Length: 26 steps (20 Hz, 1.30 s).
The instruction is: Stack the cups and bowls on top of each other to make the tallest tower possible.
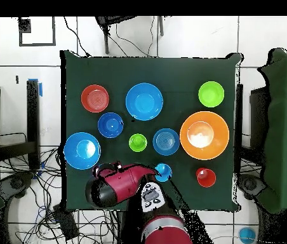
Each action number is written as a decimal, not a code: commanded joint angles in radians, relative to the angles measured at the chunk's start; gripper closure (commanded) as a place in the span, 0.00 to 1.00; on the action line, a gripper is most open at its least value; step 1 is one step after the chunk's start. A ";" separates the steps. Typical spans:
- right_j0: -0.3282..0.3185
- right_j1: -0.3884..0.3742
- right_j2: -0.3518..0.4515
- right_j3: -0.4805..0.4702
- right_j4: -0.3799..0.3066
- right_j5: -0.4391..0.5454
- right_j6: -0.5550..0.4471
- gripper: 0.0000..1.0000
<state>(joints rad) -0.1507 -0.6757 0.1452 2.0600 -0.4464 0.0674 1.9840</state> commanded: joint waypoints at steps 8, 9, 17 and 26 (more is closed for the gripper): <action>-0.014 0.112 0.068 -0.102 -0.081 -0.053 0.020 0.00; -0.020 0.111 0.073 -0.104 -0.081 -0.047 0.017 0.00; -0.015 0.087 0.053 -0.108 -0.094 -0.024 0.003 0.00; -0.040 -0.037 0.087 -0.087 -0.089 0.096 -0.045 0.00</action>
<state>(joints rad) -0.1639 -0.6508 0.1490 2.0412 -0.4935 0.0410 1.9840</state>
